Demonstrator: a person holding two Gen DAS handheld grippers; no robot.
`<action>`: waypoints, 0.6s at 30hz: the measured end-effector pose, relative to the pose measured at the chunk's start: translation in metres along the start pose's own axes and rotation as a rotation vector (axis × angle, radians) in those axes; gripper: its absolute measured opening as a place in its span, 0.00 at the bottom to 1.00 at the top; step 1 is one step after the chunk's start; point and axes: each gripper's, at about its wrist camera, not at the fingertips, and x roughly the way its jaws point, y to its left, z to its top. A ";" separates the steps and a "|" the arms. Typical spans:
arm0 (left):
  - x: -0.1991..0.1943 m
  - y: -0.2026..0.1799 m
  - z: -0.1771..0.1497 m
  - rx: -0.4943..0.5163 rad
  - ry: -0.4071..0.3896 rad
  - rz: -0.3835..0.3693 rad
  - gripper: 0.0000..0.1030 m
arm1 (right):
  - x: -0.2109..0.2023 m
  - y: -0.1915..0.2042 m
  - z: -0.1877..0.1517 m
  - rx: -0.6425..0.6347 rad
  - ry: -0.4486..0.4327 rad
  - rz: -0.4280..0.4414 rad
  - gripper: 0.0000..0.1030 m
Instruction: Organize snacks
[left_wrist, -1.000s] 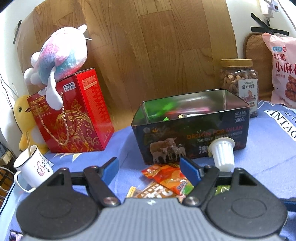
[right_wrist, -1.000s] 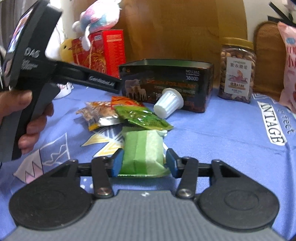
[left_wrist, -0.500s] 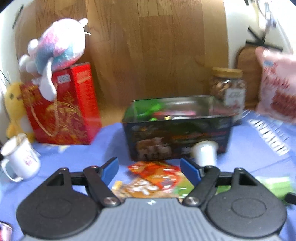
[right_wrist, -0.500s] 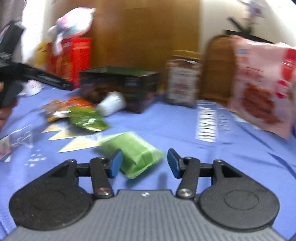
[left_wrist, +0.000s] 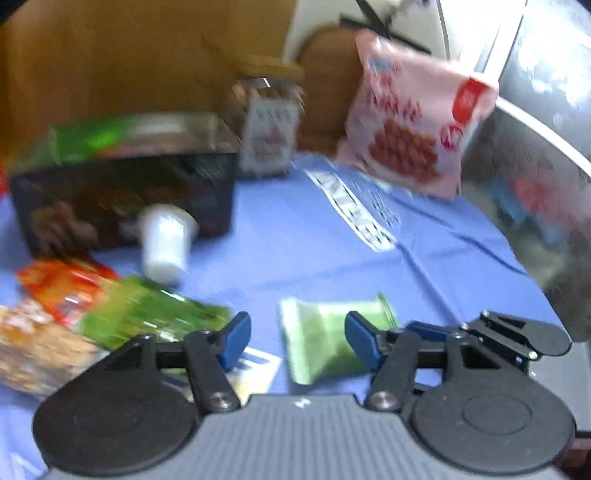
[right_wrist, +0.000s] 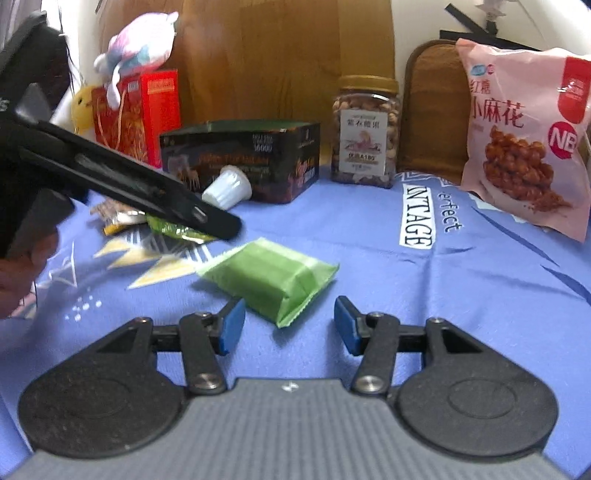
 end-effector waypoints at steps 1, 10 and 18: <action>0.009 -0.002 -0.002 -0.007 0.023 -0.021 0.55 | 0.001 0.000 0.000 -0.005 0.007 0.002 0.55; -0.014 0.009 -0.005 -0.032 -0.045 -0.059 0.43 | 0.011 0.020 0.020 -0.097 -0.014 0.021 0.36; -0.072 0.060 0.041 -0.117 -0.253 0.017 0.42 | 0.032 0.055 0.089 -0.170 -0.204 0.060 0.36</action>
